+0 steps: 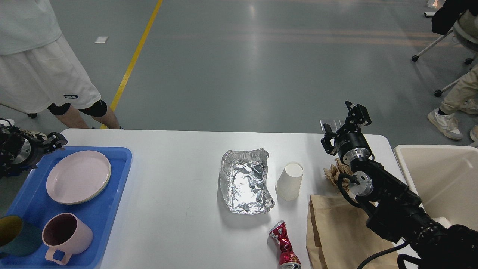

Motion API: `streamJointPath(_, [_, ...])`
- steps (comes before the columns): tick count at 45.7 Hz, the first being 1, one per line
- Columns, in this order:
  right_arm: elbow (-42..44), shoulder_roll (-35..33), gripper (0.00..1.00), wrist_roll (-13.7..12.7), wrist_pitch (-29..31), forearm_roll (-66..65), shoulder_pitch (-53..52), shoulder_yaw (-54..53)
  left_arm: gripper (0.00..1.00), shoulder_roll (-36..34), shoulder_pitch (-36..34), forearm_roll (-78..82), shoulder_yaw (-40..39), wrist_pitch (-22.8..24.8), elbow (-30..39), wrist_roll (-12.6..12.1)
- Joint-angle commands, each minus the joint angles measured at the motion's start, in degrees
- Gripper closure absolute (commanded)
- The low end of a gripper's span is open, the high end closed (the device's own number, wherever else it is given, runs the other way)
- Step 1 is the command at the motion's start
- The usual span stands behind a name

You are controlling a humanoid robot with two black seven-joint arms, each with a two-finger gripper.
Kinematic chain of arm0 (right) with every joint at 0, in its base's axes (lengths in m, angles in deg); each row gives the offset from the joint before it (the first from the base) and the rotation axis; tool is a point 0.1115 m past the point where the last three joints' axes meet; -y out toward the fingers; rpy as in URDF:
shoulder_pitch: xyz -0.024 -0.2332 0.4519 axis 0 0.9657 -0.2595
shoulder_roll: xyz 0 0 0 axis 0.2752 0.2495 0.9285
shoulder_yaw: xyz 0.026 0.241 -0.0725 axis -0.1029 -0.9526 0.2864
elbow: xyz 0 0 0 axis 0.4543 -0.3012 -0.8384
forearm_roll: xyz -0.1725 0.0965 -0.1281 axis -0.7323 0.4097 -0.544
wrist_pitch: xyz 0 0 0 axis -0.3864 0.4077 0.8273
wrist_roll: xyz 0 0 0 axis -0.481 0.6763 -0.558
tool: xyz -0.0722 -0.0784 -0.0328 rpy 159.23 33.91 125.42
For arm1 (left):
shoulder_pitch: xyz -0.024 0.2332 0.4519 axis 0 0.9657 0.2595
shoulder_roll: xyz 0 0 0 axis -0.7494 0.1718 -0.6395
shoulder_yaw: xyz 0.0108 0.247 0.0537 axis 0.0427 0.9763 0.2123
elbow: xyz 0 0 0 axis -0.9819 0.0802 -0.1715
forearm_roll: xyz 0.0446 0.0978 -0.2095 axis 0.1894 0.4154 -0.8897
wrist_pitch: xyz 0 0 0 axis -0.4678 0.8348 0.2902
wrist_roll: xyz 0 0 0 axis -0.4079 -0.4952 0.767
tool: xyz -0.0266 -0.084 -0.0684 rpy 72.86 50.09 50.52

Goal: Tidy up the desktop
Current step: 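Release the pink plate and raise the left gripper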

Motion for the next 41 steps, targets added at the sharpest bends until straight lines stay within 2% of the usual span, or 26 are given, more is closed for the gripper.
streamJointPath(1, [0.01, 0.00, 0.00, 0.00, 0.00, 0.00, 0.01, -0.02, 0.03, -0.21, -1.29, -0.06, -4.13, 2.39, -0.07, -0.13])
streamJointPath(10, [0.01, 0.00, 0.00, 0.00, 0.00, 0.00, 0.01, -0.02, 0.03, 0.14, -1.29, 0.12, -7.47, 3.53, 0.28, -0.13])
streamJointPath(18, [-0.08, 0.00, 0.00, 0.00, 0.00, 0.00, 0.01, -0.02, 0.03, 0.75, -1.20, -0.50, -14.67, 1.25, -0.25, 1.01])
streamJointPath(33, [0.01, 0.00, 0.00, 0.00, 0.00, 0.00, 0.01, -0.02, 0.03, 4.71, -1.11, -0.41, -44.63, -8.59, -0.42, 0.66])
streamJointPath(41, [-0.08, 0.00, 0.00, 0.00, 0.00, 0.00, 0.01, -0.02, 0.03, 5.06, 1.43, -0.50, -64.93, -8.95, -0.42, 0.84])
